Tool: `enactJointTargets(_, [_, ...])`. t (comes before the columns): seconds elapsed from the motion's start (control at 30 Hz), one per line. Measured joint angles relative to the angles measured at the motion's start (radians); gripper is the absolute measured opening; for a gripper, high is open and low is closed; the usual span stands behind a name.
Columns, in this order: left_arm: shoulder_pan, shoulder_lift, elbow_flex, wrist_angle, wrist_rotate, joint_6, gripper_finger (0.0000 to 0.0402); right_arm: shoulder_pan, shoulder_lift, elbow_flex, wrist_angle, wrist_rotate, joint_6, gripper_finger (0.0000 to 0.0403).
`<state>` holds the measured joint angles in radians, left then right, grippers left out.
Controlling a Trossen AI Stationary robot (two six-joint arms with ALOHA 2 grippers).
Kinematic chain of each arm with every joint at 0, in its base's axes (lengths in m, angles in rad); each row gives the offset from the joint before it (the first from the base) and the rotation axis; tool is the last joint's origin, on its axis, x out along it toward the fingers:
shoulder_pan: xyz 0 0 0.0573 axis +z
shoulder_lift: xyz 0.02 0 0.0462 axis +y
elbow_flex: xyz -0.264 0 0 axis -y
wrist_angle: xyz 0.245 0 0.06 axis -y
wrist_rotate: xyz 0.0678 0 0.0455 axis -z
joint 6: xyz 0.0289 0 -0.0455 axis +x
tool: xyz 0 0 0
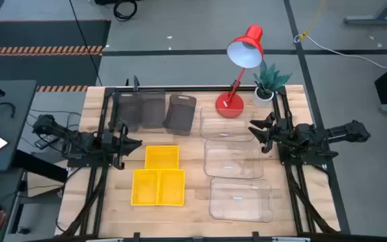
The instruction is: Stack baskets by color
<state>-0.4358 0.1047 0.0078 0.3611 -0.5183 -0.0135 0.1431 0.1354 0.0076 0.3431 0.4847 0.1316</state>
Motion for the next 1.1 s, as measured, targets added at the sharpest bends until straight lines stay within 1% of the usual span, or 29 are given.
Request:
enactJointTargets(0.37, [0.0,0.0,0.0,0.0,0.0,0.0,0.0038,0.0,0.0,0.0,0.0,0.0,0.0,0.0171])
enactJointTargets(0.63, [0.0,0.0,0.0,0.0,0.0,0.0,0.0039,0.0,0.0,0.0,0.0,0.0,0.0,0.0171])
enactJointTargets(0.9, [0.0,0.0,0.0,0.0,0.0,0.0,0.003,0.0,0.0,0.0,0.0,0.0,0.0,0.0171])
enactJointTargets(1.1, [0.0,0.0,0.0,0.0,0.0,0.0,0.0037,0.0,0.0,0.0,0.0,0.0,0.0,0.0171])
